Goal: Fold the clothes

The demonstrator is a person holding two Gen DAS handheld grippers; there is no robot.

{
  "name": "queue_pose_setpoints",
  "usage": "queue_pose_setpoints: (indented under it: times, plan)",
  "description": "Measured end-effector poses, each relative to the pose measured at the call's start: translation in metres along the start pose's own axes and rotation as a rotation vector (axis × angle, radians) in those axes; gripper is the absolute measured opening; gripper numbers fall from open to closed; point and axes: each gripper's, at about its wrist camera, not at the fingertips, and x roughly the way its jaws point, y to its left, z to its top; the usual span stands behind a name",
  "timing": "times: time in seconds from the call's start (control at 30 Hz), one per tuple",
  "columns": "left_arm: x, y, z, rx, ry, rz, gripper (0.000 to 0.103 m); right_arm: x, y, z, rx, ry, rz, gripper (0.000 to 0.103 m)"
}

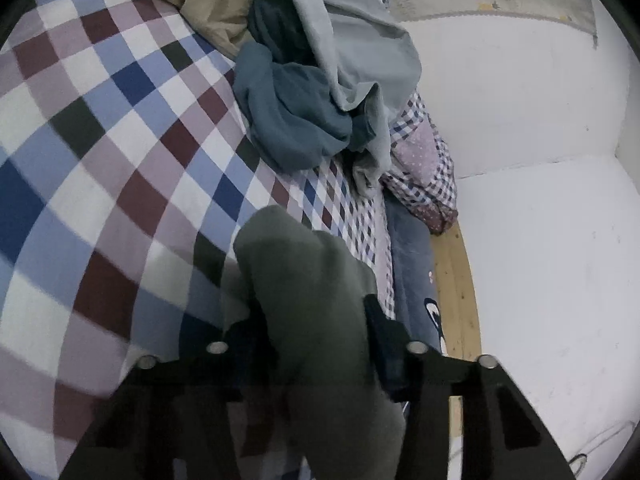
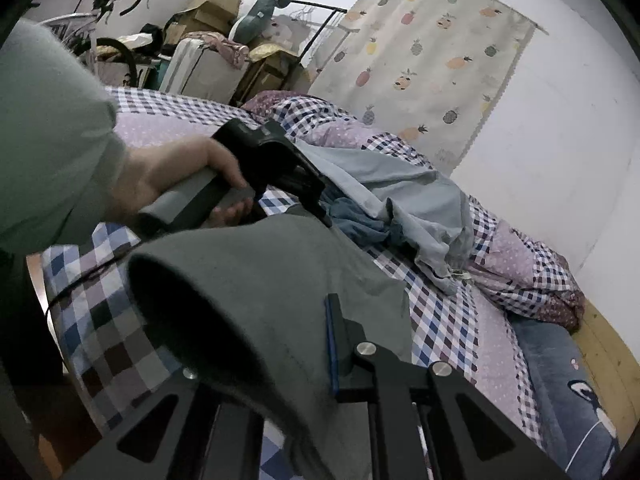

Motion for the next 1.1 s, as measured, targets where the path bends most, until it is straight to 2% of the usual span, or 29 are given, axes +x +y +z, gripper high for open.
queue_pose_setpoints:
  times: [0.07, 0.13, 0.27, 0.37, 0.53, 0.67, 0.77, 0.87, 0.97, 1.03, 1.1]
  plan:
    - [0.002, -0.003, 0.004, 0.019, -0.004, 0.021, 0.028, 0.003, 0.006, -0.001, -0.030, 0.009, 0.000, 0.008]
    - [0.000, -0.011, 0.007, 0.055, -0.006, 0.041, 0.025, 0.008, 0.017, -0.003, -0.069, 0.020, 0.003, 0.008]
    - [-0.013, -0.037, 0.017, 0.168, -0.001, 0.076, 0.022, 0.022, 0.041, -0.007, -0.152, 0.037, 0.008, 0.008]
    - [-0.037, -0.054, 0.026, 0.260, -0.024, 0.100, 0.021, 0.036, 0.061, -0.003, -0.215, 0.028, 0.001, 0.007]
    - [-0.110, -0.086, 0.055, 0.465, -0.107, 0.197, 0.020, 0.071, 0.101, 0.028, -0.293, -0.041, -0.025, 0.007]
    - [-0.198, -0.091, 0.096, 0.534, -0.252, 0.302, 0.020, 0.113, 0.148, 0.086, -0.326, -0.150, -0.044, 0.007]
    - [-0.280, -0.074, 0.129, 0.507, -0.389, 0.397, 0.020, 0.144, 0.192, 0.134, -0.397, -0.237, -0.096, 0.007]
    - [-0.369, -0.037, 0.157, 0.454, -0.543, 0.500, 0.020, 0.178, 0.239, 0.183, -0.459, -0.293, -0.125, 0.007]
    - [-0.447, 0.019, 0.169, 0.413, -0.673, 0.578, 0.020, 0.214, 0.289, 0.227, -0.499, -0.293, -0.105, 0.007]
    - [-0.491, 0.071, 0.167, 0.328, -0.718, 0.642, 0.020, 0.235, 0.322, 0.246, -0.548, -0.264, -0.080, 0.007]
    - [-0.527, 0.117, 0.161, 0.220, -0.751, 0.669, 0.020, 0.242, 0.351, 0.253, -0.615, -0.276, -0.039, 0.007]
